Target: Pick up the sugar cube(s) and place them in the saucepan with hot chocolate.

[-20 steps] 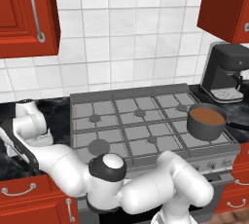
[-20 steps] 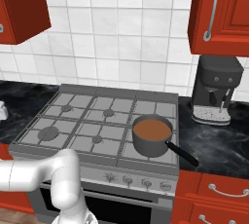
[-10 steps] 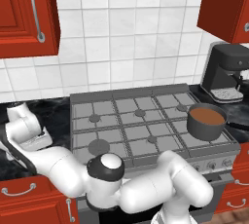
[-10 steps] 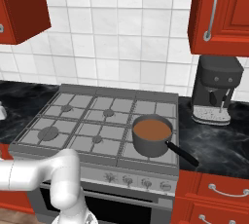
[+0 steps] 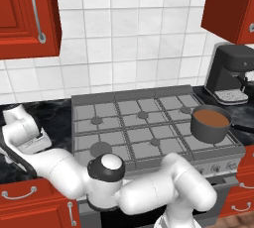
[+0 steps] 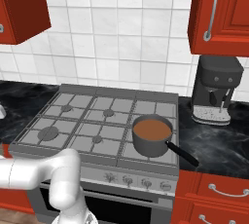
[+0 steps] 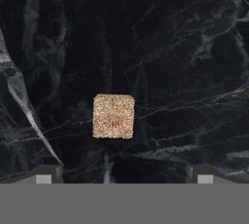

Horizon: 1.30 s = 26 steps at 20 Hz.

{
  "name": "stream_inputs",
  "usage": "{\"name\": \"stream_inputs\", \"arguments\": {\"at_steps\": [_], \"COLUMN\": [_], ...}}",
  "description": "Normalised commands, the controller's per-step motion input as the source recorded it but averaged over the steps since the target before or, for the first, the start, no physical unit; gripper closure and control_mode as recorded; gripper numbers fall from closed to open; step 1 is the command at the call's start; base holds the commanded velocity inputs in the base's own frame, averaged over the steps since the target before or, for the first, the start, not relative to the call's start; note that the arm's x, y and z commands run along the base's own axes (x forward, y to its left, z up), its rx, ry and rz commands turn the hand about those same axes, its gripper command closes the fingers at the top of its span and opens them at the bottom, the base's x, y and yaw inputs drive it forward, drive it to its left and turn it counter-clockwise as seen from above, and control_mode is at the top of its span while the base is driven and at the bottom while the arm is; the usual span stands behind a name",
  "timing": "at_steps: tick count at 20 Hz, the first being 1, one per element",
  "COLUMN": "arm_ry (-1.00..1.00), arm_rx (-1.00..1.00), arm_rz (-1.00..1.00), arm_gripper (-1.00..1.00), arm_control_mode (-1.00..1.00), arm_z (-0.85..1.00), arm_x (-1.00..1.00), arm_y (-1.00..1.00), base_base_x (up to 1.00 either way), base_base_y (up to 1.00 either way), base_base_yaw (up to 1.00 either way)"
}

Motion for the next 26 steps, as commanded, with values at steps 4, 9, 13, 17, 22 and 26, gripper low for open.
{"name": "stream_inputs", "arguments": {"at_steps": [4,9,13,17,22,26], "arm_ry": [-0.01,0.0,0.0,0.0,0.0,0.0], "arm_rx": [-0.02,-0.01,0.01,0.05,0.06,0.01], "arm_rz": [-0.01,-0.01,0.0,0.0,-0.01,-0.04], "arm_gripper": [-1.0,-1.0,-1.0,-1.0,-1.0,-1.0], "arm_control_mode": [-1.0,-1.0,-1.0,-1.0,-1.0,-1.0], "arm_z": [0.0,-0.03,-0.09,-0.09,-0.15,-0.33], "arm_x": [0.11,0.15,0.02,0.0,0.0,0.0], "arm_y": [0.06,0.08,0.0,0.0,0.0,0.0], "base_base_x": [0.0,0.0,0.0,0.0,0.0,0.0], "base_base_y": [0.0,0.0,0.0,0.0,0.0,0.0], "base_base_yaw": [0.0,0.0,0.0,0.0,0.0,0.0]}}
